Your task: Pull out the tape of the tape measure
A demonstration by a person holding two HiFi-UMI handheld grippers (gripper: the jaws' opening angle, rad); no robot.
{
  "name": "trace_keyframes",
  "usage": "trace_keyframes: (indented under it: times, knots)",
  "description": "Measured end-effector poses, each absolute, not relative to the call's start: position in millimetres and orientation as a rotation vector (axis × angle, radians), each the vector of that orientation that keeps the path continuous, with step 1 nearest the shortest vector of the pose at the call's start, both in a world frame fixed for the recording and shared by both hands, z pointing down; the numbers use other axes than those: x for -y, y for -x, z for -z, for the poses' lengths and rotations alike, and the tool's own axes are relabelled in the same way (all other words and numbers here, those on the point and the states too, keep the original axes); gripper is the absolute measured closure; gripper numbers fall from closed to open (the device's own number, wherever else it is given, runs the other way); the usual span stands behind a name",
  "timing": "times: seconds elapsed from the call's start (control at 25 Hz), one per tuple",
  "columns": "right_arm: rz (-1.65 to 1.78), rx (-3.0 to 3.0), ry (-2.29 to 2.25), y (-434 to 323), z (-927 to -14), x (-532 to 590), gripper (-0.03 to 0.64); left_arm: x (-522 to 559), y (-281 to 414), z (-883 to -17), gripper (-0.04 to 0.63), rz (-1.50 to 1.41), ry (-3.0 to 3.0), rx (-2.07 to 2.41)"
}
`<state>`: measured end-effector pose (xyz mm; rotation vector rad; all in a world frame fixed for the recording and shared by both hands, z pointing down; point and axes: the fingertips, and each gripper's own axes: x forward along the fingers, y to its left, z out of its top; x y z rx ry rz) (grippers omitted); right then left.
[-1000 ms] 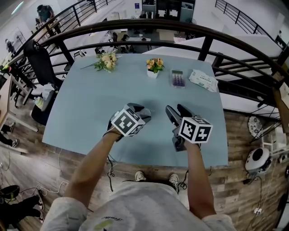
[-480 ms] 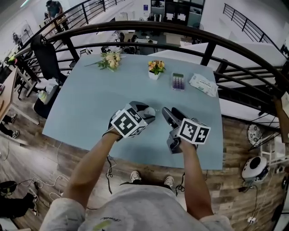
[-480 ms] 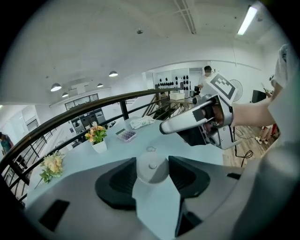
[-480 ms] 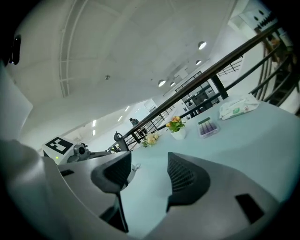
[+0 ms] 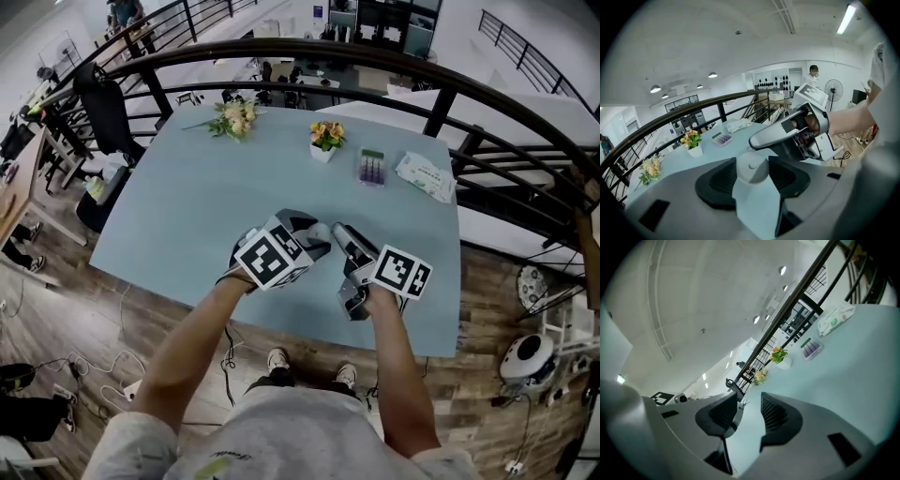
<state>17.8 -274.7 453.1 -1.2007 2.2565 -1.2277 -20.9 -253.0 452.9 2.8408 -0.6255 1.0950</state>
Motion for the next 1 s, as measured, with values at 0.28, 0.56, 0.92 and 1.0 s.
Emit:
trace_keyframes:
  times: [0.28, 0.56, 0.92, 1.0]
  knots:
    - [1.314, -2.154, 1.068, -24.8, -453.0, 275.5, 0.506, 250.7, 6.7, -452.9, 0.380, -1.093, -2.831, 0.630]
    - [1.342, -2.133, 1.012, -32.1, -452.3, 276.1, 0.560, 251.7, -4.8, -454.2, 0.382, -1.084, -2.822, 0.633]
    - [1.338, -2.138, 0.995, -42.4, -453.0, 276.0, 0.594, 252.0, -15.7, -456.8, 0.382, -1.092, -2.820, 0.618]
    - [1.332, -2.137, 1.000, -43.9, -452.9, 276.1, 0.595, 252.0, -16.3, -457.2, 0.380, -1.093, -2.822, 0.611]
